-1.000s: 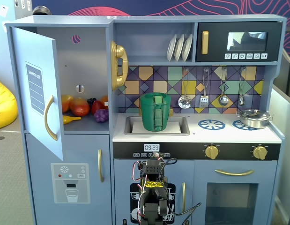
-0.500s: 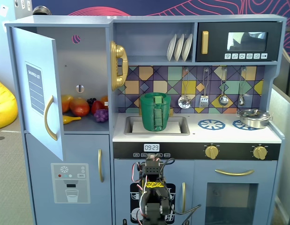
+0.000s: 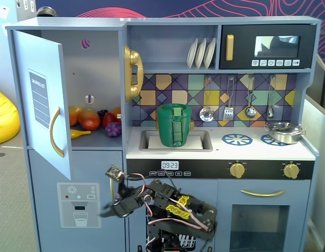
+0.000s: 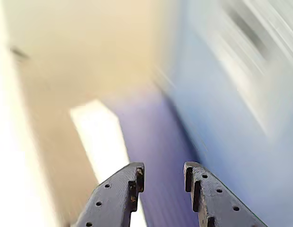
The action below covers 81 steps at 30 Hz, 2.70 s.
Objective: Close the left cabinet door
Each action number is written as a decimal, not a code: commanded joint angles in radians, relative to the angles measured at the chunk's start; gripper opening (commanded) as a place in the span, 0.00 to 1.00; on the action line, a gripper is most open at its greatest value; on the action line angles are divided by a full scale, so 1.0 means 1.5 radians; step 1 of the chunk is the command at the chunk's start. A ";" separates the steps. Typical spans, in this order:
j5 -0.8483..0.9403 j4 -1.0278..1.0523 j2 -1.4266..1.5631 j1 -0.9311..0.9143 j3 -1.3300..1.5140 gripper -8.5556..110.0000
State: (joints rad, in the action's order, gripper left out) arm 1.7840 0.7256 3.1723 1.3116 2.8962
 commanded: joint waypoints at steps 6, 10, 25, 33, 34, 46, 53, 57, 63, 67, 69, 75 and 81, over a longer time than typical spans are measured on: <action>0.070 -0.325 -0.304 0.265 -0.252 0.07; 0.104 -0.374 -0.440 0.285 -0.359 0.07; 0.166 -0.554 -0.802 0.235 -0.641 0.07; 0.182 -0.562 -0.821 0.143 -0.644 0.07; 0.182 -0.565 -0.821 0.132 -0.644 0.07; 0.172 -0.565 -0.774 -0.087 -0.620 0.07; 0.145 -0.577 -0.786 -0.252 -0.656 0.07; 0.128 -0.572 -0.794 -0.313 -0.674 0.07; 0.125 -0.573 -0.793 -0.341 -0.670 0.07; 0.092 -0.507 -0.710 -0.310 -0.599 0.07; 0.084 -0.457 -0.636 -0.294 -0.525 0.07; 0.057 -0.260 -0.446 -0.450 -0.321 0.07; 0.050 0.040 -0.263 -0.765 -0.105 0.07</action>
State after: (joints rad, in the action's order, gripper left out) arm 1.8868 0.5461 2.5955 0.4188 2.6016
